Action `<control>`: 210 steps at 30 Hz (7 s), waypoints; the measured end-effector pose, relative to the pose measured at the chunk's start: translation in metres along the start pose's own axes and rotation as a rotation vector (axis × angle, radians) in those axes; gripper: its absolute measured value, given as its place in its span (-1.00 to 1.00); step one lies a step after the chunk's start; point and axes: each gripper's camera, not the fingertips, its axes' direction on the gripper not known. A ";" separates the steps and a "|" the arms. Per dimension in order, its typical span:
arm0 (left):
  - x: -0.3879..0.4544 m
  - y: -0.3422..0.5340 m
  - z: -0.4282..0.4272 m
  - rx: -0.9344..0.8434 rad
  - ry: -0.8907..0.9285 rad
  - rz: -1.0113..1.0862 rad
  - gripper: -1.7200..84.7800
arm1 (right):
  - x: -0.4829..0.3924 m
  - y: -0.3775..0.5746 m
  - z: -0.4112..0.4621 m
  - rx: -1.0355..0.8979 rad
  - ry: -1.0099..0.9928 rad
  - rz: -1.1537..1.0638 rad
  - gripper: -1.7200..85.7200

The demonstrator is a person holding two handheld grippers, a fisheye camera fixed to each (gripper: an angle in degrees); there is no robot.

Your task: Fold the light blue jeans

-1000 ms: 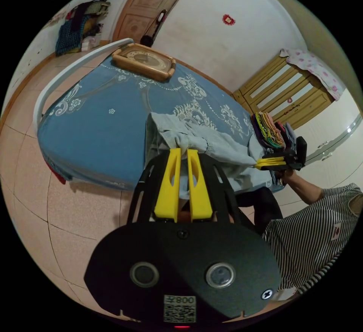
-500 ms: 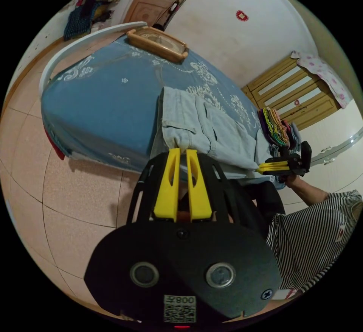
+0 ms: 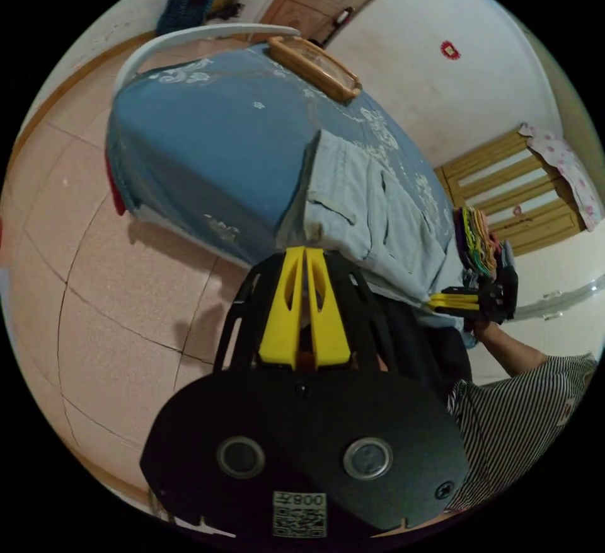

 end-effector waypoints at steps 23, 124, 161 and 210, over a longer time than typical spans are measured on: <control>0.200 0.050 0.175 -0.073 0.106 0.263 -0.94 | 0.185 0.263 0.014 0.347 -0.376 0.438 -0.94; 0.628 0.026 0.464 -0.388 -0.115 0.653 -0.76 | 0.356 0.932 0.150 0.771 -0.362 1.255 -0.88; 0.477 -0.021 0.328 -0.298 -0.005 0.739 -0.95 | 0.275 0.108 0.063 0.238 -0.135 0.010 -0.78; 0.479 -0.187 0.427 -0.320 -0.089 0.584 -0.86 | 0.506 0.021 0.009 0.308 -0.426 0.346 -0.93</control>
